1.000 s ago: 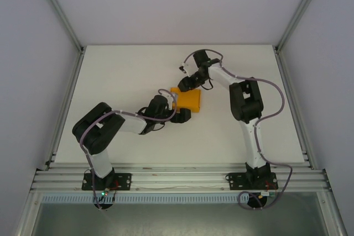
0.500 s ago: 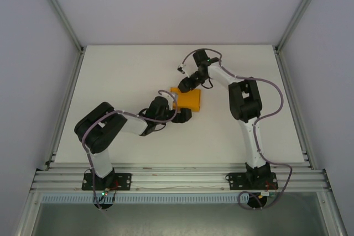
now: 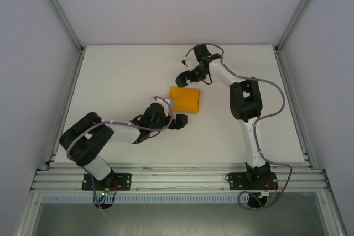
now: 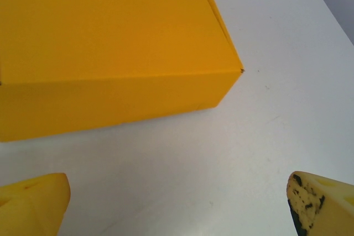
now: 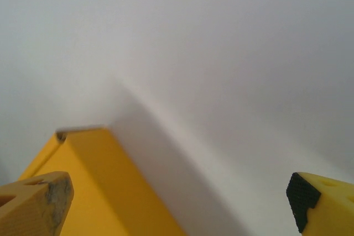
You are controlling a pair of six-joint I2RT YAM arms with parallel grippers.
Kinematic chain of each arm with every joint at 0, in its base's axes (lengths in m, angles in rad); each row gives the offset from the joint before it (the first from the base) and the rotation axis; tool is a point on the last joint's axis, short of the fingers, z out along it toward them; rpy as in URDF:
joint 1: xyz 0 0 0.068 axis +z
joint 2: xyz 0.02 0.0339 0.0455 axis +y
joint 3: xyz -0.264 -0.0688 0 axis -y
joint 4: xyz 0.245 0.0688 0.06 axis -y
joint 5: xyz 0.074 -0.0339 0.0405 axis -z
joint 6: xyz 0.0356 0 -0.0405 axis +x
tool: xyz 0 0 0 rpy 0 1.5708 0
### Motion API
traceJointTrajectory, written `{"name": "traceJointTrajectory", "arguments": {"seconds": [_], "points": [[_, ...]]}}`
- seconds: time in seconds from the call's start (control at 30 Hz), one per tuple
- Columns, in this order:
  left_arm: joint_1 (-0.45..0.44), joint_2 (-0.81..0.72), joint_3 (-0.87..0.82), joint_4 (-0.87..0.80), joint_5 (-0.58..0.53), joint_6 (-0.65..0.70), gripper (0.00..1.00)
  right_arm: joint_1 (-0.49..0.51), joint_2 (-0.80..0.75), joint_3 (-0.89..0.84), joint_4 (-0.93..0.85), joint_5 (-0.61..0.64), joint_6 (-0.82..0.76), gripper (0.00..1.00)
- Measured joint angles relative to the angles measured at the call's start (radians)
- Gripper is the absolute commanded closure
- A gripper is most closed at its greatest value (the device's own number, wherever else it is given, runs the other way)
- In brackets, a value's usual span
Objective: Assemble paper box
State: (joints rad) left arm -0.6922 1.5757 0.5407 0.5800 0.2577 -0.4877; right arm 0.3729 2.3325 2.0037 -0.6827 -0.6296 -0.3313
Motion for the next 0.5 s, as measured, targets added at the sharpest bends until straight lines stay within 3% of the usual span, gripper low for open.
{"name": "traceJointTrajectory", "arguments": {"seconds": [0.13, 0.2, 0.3, 0.4, 0.5], "points": [[-0.034, -0.194, -0.010, -0.159, -0.096, -0.002, 0.00, -0.026, -0.052, -0.009, 0.082, 0.074, 0.049, 0.00], [-0.034, -0.312, 0.000, -0.264, -0.187, -0.001, 0.00, -0.035, -0.138, -0.095, 0.150, 0.112, 0.080, 0.00], [-0.005, -0.460, 0.054, -0.427, -0.342, 0.005, 0.00, -0.051, -0.370, -0.359, 0.312, 0.180, 0.156, 0.00], [0.127, -0.544, 0.093, -0.497, -0.423, 0.014, 0.00, -0.088, -0.671, -0.674, 0.480, 0.260, 0.242, 0.00], [0.331, -0.543, 0.098, -0.525, -0.483, 0.026, 0.00, -0.150, -0.962, -0.961, 0.612, 0.362, 0.299, 0.00]]}}
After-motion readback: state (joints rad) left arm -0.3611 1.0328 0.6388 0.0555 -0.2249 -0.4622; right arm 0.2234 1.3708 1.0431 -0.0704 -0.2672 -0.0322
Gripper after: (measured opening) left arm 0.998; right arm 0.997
